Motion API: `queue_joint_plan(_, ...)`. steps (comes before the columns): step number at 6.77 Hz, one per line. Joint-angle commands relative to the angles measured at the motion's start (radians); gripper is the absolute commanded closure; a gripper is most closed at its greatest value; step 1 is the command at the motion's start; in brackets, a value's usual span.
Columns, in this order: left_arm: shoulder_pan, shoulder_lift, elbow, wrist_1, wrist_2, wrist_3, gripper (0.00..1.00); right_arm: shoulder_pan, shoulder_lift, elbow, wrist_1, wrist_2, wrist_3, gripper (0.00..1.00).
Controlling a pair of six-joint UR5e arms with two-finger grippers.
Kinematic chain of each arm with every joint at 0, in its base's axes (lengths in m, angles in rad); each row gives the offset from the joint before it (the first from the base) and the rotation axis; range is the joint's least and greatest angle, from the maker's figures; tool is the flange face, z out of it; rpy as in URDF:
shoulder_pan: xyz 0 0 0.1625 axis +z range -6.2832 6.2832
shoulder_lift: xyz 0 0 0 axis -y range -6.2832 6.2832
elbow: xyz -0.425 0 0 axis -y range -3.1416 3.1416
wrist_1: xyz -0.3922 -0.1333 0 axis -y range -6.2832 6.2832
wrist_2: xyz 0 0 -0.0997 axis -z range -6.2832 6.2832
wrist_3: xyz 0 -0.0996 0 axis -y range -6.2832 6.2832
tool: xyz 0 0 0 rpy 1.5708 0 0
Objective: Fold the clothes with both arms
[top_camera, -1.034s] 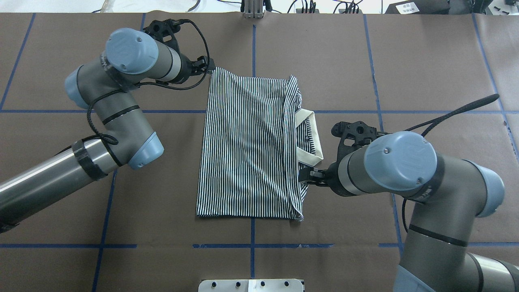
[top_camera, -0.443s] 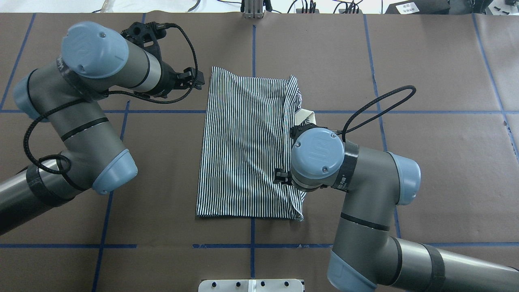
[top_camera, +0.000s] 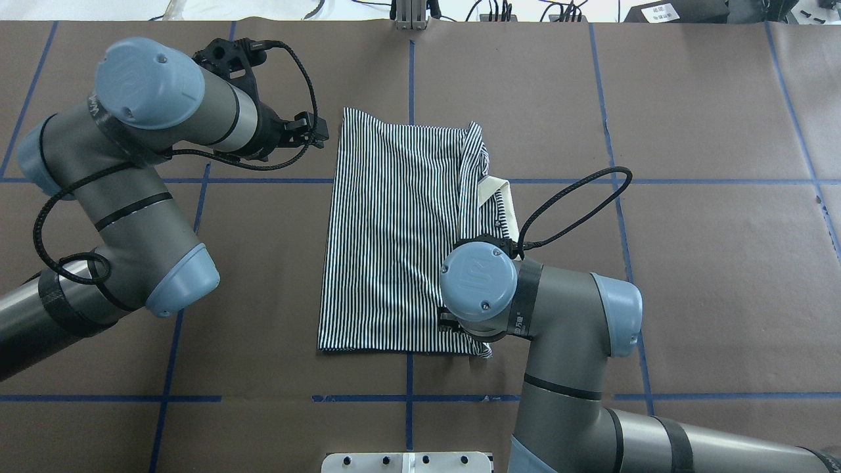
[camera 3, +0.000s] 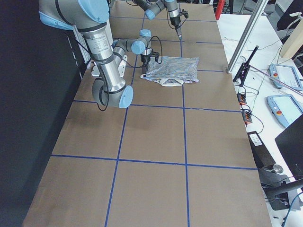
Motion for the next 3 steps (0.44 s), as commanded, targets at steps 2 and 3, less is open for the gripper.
queue_joint_plan(2, 0.000, 0.003, 0.001, -0.004, 0.000, 0.000, 0.00, -0.010, -0.003, -0.031, -0.006, 0.008, -0.031, 0.00)
queue_joint_plan(3, 0.000, 0.004, 0.003, -0.008, 0.000, 0.000, 0.00, -0.015, -0.008, -0.031, -0.006, 0.010, -0.031, 0.00)
